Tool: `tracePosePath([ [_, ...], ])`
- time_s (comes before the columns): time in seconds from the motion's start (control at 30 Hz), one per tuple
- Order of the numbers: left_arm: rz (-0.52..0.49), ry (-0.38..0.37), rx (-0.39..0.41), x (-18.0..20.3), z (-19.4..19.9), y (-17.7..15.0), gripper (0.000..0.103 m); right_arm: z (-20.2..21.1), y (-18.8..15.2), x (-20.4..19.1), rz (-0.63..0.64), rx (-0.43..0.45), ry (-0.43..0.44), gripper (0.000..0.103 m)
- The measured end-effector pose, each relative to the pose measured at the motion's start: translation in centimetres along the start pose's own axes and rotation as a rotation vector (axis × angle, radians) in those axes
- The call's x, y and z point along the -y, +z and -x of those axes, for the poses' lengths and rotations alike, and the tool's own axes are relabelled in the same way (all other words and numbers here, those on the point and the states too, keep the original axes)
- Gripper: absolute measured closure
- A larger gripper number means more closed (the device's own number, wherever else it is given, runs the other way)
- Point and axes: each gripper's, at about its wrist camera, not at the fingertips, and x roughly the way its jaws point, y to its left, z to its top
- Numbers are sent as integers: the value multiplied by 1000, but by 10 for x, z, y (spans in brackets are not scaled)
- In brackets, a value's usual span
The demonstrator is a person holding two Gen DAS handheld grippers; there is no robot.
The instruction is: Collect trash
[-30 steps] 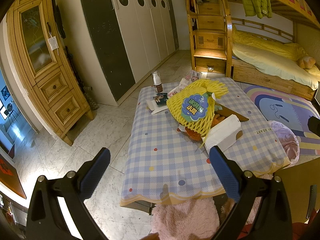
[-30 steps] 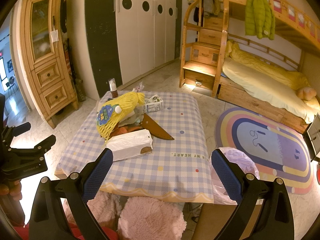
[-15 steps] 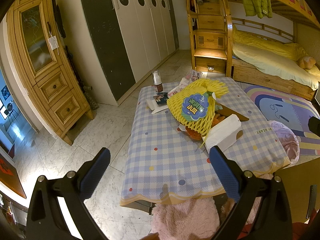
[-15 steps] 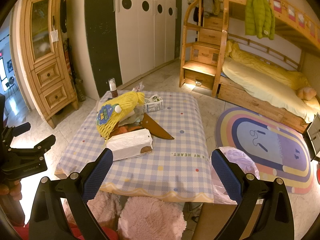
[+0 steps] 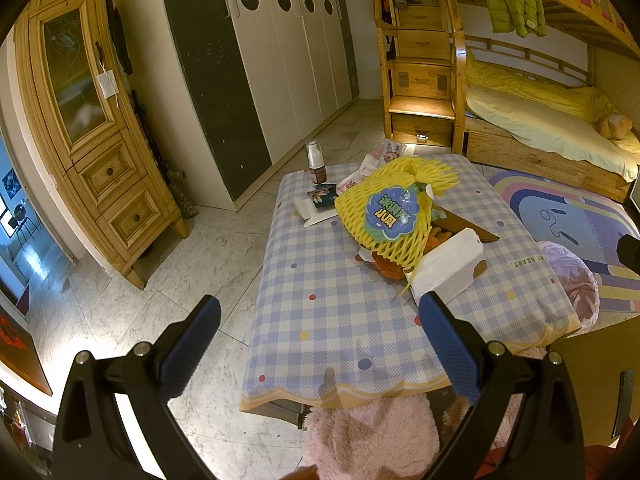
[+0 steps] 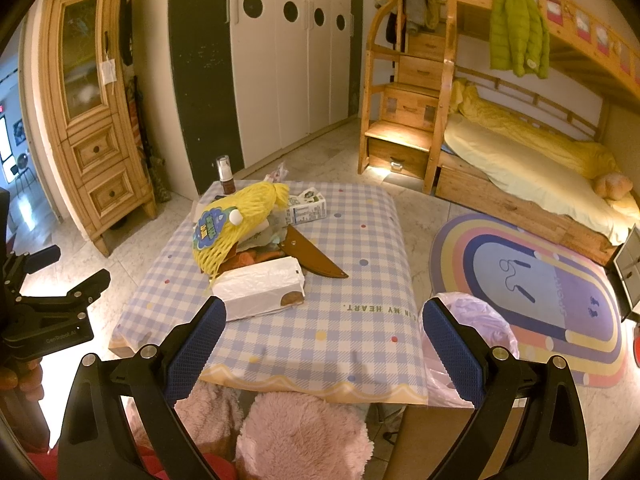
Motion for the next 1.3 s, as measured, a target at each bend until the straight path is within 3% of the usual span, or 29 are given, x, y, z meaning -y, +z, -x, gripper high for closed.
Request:
tracePosePath([
  [0.73, 28, -15, -26, -4, -10, -3, 7, -11, -4, -4, -2, -17, -17, 5],
  [1.17, 119, -79, -88, -35, -61, -24, 7, -95, -26, -49, 120, -62, -18, 5],
  [1.3, 113, -40, -63, -40, -71, -26, 7, -119, -24, -63, 124, -41, 79, 5],
])
